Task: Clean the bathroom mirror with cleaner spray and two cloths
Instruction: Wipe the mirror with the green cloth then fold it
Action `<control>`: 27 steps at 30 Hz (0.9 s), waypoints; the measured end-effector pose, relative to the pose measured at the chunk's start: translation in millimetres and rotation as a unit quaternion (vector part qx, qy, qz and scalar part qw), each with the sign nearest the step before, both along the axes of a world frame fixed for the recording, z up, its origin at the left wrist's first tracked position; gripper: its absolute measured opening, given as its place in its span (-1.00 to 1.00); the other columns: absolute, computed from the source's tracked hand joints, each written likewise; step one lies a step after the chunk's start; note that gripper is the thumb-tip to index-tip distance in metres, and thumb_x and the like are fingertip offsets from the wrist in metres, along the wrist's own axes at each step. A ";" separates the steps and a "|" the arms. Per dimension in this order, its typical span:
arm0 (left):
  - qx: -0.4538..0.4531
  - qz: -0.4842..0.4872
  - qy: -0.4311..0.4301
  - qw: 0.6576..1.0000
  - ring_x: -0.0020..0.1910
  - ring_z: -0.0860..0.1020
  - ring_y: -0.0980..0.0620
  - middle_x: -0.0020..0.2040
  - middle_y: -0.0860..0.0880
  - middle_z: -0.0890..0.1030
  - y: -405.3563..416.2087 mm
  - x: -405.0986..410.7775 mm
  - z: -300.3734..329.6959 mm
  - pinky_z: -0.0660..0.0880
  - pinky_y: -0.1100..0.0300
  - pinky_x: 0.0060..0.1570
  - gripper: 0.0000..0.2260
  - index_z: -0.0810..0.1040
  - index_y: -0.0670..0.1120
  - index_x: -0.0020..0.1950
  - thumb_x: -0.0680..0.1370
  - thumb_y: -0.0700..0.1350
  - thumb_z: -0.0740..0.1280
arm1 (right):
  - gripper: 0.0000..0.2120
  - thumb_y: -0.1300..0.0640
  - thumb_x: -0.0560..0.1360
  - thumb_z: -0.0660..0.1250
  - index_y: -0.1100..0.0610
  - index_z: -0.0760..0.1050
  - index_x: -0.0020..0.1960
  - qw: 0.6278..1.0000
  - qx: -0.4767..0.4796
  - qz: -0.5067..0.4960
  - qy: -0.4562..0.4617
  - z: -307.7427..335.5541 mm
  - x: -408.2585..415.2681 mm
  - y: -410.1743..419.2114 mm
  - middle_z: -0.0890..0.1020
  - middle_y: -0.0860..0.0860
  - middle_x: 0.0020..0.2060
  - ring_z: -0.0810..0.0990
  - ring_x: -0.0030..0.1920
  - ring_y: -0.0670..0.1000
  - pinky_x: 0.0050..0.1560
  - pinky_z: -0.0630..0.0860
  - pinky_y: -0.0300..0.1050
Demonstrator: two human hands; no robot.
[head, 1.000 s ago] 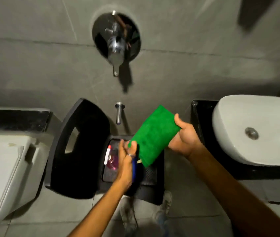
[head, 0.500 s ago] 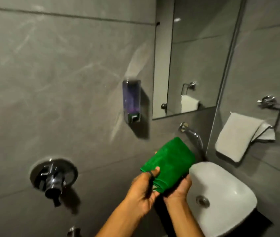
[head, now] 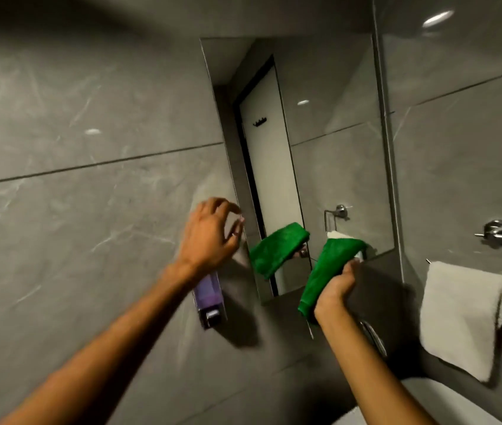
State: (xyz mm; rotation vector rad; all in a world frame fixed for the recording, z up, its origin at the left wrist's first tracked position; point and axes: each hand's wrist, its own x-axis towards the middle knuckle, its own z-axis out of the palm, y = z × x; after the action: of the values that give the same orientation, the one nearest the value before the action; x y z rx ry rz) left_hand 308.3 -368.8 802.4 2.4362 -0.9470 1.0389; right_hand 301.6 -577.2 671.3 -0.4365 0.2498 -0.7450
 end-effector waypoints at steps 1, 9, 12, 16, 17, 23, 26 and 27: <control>0.048 0.024 -0.049 0.997 0.36 0.47 -0.18 0.34 -0.17 0.52 1.9 19.8 23.1 0.40 -0.06 0.33 -0.68 0.55 -0.06 0.30 0.61 0.04 0.28 | -0.49 -0.18 0.66 0.00 0.12 0.52 0.32 0.999 -0.041 -0.011 0.002 5.2 16.6 0.0 0.56 0.14 0.31 0.50 0.34 0.15 0.40 0.36 0.01; 0.270 0.163 -0.229 0.921 0.69 -0.06 -0.14 0.70 -0.12 0.07 40.6 106.5 59.1 -0.15 -0.15 0.65 -0.39 0.06 -0.03 0.68 0.66 0.19 -0.01 | -0.45 -0.16 0.66 -0.09 -0.05 0.02 0.62 0.626 -0.714 -0.284 0.130 -46.6 116.4 59.6 0.06 0.07 0.62 -0.02 0.63 0.15 0.60 -0.07 0.19; 0.233 0.176 -0.292 0.911 0.69 -0.07 -0.15 0.70 -0.09 0.04 31.6 119.3 45.6 -0.17 -0.19 0.64 -0.37 0.04 0.00 0.69 0.65 0.23 -0.02 | -0.43 -0.14 0.65 -0.06 -0.01 0.00 0.62 0.592 -0.722 -0.318 0.166 -52.9 122.7 61.9 -0.02 0.07 0.63 -0.03 0.63 0.17 0.59 -0.08 0.24; 0.211 0.180 -0.291 0.916 0.69 -0.14 -0.17 0.71 -0.09 -0.04 27.1 126.8 35.7 -0.25 -0.20 0.63 -0.35 -0.04 0.02 0.69 0.64 0.24 -0.07 | -0.43 -0.14 0.65 -0.05 -0.01 0.02 0.62 0.515 -0.779 -0.336 0.123 -65.7 125.8 50.9 0.01 0.09 0.63 -0.02 0.63 0.19 0.58 -0.06 0.27; 0.212 0.178 -0.288 0.916 0.69 -0.13 -0.18 0.71 -0.10 -0.03 26.7 126.9 36.1 -0.26 -0.20 0.62 -0.34 -0.04 0.02 0.69 0.63 0.25 -0.08 | -0.43 -0.13 0.65 -0.04 -0.02 0.03 0.62 0.502 -0.788 -0.340 0.106 -67.5 127.9 42.1 0.02 0.07 0.63 -0.01 0.63 0.18 0.58 -0.03 0.27; 0.210 0.177 -0.287 0.918 0.69 -0.07 -0.19 0.70 -0.15 0.02 23.2 120.7 38.0 -0.14 -0.29 0.62 -0.34 0.02 -0.02 0.69 0.63 0.23 -0.09 | -0.44 -0.11 0.64 -0.03 -0.05 0.03 0.62 0.484 -0.786 -0.374 0.088 -68.2 142.2 -28.8 0.04 0.04 0.63 0.03 0.62 0.20 0.58 -0.03 0.26; 0.216 0.175 -0.286 0.917 0.69 -0.08 -0.18 0.70 -0.15 0.01 24.3 120.8 37.7 -0.18 -0.25 0.63 -0.35 0.01 -0.01 0.69 0.63 0.22 -0.07 | -0.44 -0.11 0.64 -0.05 -0.04 0.04 0.62 0.492 -0.783 -0.367 0.101 -69.1 148.1 -69.7 0.06 0.05 0.63 0.04 0.62 0.20 0.57 0.01 0.27; 0.217 0.177 -0.285 0.917 0.69 -0.08 -0.18 0.70 -0.15 0.01 23.8 120.2 36.7 -0.19 -0.24 0.63 -0.35 0.01 -0.02 0.69 0.63 0.21 -0.06 | -0.44 -0.11 0.64 -0.05 -0.03 0.05 0.62 0.499 -0.780 -0.364 0.104 -69.2 149.5 -84.6 0.07 0.05 0.63 0.03 0.62 0.20 0.57 0.02 0.28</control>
State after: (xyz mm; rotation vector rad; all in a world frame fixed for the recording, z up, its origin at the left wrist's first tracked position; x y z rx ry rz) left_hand 428.5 -345.0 839.1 2.7886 -1.0044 1.9239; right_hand 451.1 -661.8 602.1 -2.3130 -0.1437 -1.6747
